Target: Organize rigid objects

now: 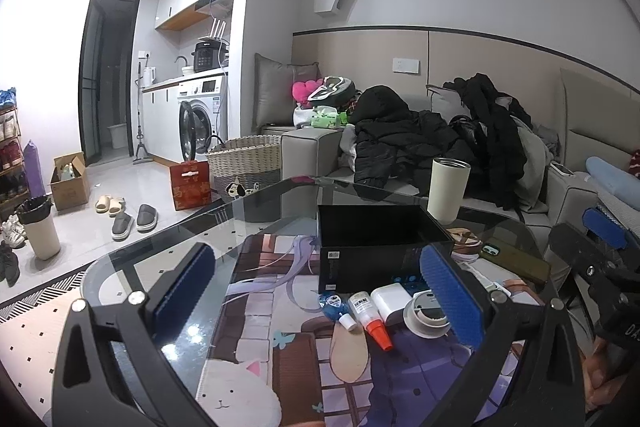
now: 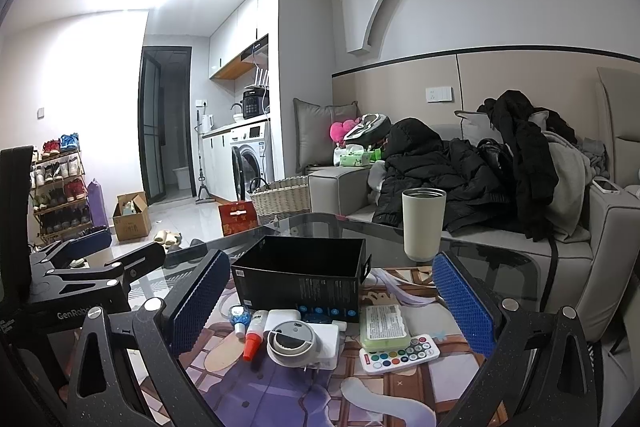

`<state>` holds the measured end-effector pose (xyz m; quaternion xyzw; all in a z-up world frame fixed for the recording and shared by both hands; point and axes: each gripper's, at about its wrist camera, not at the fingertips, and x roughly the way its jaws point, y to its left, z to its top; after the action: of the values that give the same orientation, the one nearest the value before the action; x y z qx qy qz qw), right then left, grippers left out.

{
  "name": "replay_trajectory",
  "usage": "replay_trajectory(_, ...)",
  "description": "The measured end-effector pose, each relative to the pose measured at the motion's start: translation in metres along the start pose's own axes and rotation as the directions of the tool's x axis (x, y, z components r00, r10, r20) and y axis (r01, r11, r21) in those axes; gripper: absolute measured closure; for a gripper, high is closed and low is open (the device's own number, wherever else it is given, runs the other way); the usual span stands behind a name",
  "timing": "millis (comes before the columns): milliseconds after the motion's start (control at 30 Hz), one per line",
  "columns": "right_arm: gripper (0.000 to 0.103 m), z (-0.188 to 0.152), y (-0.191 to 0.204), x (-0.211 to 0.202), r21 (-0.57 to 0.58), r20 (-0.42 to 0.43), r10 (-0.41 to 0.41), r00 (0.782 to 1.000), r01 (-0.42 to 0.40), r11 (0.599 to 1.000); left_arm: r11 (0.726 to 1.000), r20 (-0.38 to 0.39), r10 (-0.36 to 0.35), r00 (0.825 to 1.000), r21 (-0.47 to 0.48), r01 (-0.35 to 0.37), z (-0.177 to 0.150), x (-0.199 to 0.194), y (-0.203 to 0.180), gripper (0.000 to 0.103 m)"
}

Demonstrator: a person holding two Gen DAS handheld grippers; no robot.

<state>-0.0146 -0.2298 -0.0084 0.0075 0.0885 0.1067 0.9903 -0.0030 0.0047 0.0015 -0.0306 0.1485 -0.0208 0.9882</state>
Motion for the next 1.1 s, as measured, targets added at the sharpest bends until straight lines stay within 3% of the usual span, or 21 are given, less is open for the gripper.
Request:
replay_trajectory(400, 0.0, -0.001, 0.001, 0.003, 0.014, -0.018, 0.022, 1.0, -0.022, 1.0, 1.0, -0.007, 0.002, 1.0, -0.015, -0.002, -0.002, 0.001, 0.002, 0.0)
replay_trajectory(667, 0.0, 0.002, 0.003, 0.011, -0.003, -0.064, 0.055, 0.996, -0.056, 0.998, 1.0, -0.051, 0.008, 0.999, 0.021, -0.007, -0.002, 0.008, -0.002, 0.0)
replay_trajectory(867, 0.0, 0.005, 0.001, 0.025, -0.032, -0.122, 0.048, 0.991, -0.053, 0.998, 0.999, -0.124, 0.009, 0.992, 0.04, -0.004, -0.004, 0.022, -0.004, 0.0)
replay_trajectory(933, 0.0, 0.006, 0.005, 0.034, -0.073, -0.155, 0.045, 0.987, -0.057, 0.996, 0.998, -0.179, 0.022, 0.984, 0.058, -0.012, -0.005, 0.032, -0.006, 0.0)
replay_trajectory(1100, 0.0, 0.005, 0.01, 0.06, -0.154, -0.25, 0.052, 0.967, -0.093, 0.984, 0.997, -0.283, -0.025, 0.959, 0.063, 0.045, -0.009, 0.053, -0.008, 0.0)
